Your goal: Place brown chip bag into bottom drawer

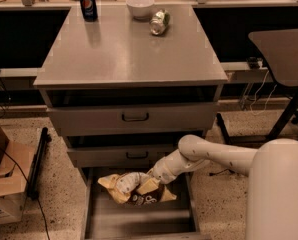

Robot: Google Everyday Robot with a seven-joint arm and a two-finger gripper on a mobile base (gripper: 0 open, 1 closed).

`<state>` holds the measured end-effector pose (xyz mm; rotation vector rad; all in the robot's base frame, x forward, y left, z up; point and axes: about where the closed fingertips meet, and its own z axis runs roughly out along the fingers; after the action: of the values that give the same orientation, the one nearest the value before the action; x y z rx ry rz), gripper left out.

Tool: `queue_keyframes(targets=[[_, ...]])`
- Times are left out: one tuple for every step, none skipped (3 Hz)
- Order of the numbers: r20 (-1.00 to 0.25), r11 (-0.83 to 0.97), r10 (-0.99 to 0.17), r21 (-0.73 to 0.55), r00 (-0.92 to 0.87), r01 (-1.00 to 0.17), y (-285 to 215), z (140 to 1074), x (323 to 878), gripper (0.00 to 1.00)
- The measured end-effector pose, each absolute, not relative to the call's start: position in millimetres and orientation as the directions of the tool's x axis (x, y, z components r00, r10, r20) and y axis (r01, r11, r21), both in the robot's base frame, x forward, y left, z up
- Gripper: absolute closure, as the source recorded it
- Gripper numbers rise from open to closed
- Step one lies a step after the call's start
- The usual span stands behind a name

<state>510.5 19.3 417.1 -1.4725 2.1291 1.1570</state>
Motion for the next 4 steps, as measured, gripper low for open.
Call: queue_keyframes(targets=[[-0.634,0.156,-0.616,0.483,-0.466,-0.862,20,364,505,1.00],[-0.610,0.202,-0.577,0.538,-0.543,-0.819,14,305,500,1.00],[-0.591,0.237,-0.542,0.573,-0.597,-0.784,7,272,498,1.00],[-0.564,0.267,-0.510,0.614,-0.650,-0.743,-5,239,498,1.00]])
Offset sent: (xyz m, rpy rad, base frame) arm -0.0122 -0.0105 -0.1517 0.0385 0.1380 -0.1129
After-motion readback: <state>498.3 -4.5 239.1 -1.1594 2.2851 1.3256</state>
